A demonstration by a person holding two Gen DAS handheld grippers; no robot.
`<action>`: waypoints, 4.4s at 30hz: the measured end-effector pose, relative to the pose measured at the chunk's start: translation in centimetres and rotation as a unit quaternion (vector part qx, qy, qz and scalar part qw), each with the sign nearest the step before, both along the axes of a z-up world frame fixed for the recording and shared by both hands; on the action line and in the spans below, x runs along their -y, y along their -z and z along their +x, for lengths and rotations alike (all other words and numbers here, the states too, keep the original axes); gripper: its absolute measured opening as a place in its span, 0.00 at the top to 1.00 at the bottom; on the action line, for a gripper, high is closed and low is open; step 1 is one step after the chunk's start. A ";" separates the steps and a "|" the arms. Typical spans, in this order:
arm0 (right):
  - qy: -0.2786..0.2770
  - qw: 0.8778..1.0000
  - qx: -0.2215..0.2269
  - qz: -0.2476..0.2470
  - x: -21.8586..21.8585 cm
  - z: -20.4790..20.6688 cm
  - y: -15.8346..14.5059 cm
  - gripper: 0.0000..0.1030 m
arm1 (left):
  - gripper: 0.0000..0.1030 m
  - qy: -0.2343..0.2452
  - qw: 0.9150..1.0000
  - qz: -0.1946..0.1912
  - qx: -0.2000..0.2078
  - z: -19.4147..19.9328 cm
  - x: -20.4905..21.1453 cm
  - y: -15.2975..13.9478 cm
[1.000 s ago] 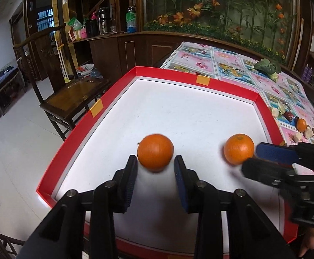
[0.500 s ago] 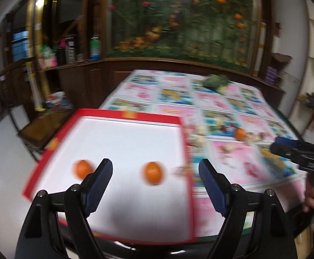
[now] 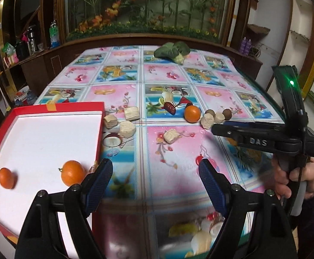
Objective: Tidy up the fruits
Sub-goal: 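Return to the table and grasp a white cube with each tool, then carry both white cubes into the tray and open both tools, then move the left tool to an orange while the right tool moves to a kiwi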
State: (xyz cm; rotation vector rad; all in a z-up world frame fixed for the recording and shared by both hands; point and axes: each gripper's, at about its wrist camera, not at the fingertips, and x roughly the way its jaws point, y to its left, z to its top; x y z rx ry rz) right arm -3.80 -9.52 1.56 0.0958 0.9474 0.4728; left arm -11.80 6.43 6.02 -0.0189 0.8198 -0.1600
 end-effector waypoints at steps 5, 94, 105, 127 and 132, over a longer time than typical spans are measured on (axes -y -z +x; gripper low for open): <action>0.009 1.000 -0.002 -0.010 -0.6 1.8 1.1 0.64 | 0.20 -0.005 1.000 0.019 -0.014 1.9 0.9 1.0; -0.164 0.983 0.069 0.047 -18.3 -11.7 -1.8 0.69 | 0.44 -0.184 0.980 0.070 0.022 -5.6 -17.2 2.3; -0.066 0.990 0.096 0.080 -9.6 -9.0 -3.7 0.64 | 0.38 -0.153 0.982 0.098 0.058 -5.2 -12.8 -0.6; 0.050 0.988 0.110 0.092 3.5 -6.3 -4.5 0.64 | 0.37 -0.099 0.983 0.133 0.074 -2.1 -5.7 -2.0; 0.062 0.988 0.111 0.088 5.2 -5.9 -4.5 0.64 | 0.37 -0.088 0.984 0.136 0.074 -1.3 -4.4 -1.9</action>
